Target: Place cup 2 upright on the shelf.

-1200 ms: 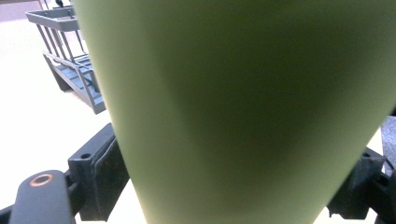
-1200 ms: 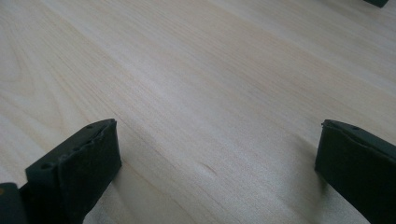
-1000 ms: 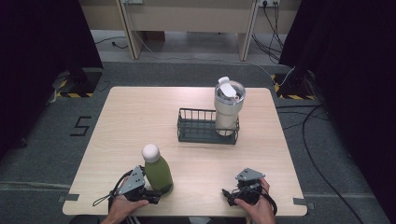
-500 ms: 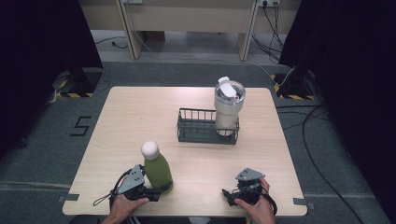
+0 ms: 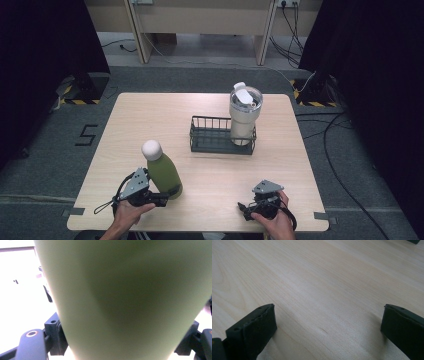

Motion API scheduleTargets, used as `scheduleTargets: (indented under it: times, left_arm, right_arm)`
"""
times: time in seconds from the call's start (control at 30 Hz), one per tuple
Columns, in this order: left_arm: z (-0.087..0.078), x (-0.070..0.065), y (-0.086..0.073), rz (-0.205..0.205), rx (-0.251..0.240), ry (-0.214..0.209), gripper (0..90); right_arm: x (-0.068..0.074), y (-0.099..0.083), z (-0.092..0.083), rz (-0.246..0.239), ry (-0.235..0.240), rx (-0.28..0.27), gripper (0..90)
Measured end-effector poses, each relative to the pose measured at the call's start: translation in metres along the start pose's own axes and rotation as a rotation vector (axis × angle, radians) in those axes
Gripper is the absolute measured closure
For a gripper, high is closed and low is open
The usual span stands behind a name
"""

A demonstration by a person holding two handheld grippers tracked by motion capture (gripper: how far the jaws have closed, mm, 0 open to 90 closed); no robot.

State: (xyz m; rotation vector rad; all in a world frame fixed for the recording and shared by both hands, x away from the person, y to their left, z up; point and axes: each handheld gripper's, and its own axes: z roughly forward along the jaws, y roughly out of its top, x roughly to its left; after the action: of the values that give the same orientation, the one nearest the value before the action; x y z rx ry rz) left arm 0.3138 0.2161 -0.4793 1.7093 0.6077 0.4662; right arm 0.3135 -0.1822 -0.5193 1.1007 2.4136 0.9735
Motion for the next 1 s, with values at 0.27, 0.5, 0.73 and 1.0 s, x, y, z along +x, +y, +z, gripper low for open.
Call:
scheduleTargets:
  times: [0.27, 0.5, 0.73, 1.0]
  left_arm:
    - [0.002, 0.005, 0.010, 0.008, 0.026, 0.005, 20.5]
    - [0.004, 0.009, 0.024, 0.013, 0.032, 0.004, 20.5]
    - [0.009, 0.013, 0.043, 0.033, 0.028, -0.002, 20.5]
    - [0.021, 0.022, 0.062, 0.042, 0.029, -0.006, 20.5]
  right_arm:
    - [0.000, 0.000, 0.000, -0.001, 0.000, -0.001, 0.5]
    - [-0.001, 0.000, 0.001, 0.000, -0.001, -0.002, 0.5]
    - [-0.001, 0.000, 0.001, -0.001, 0.000, -0.001, 0.5]
    - [-0.001, 0.000, 0.001, -0.001, 0.000, -0.001, 0.5]
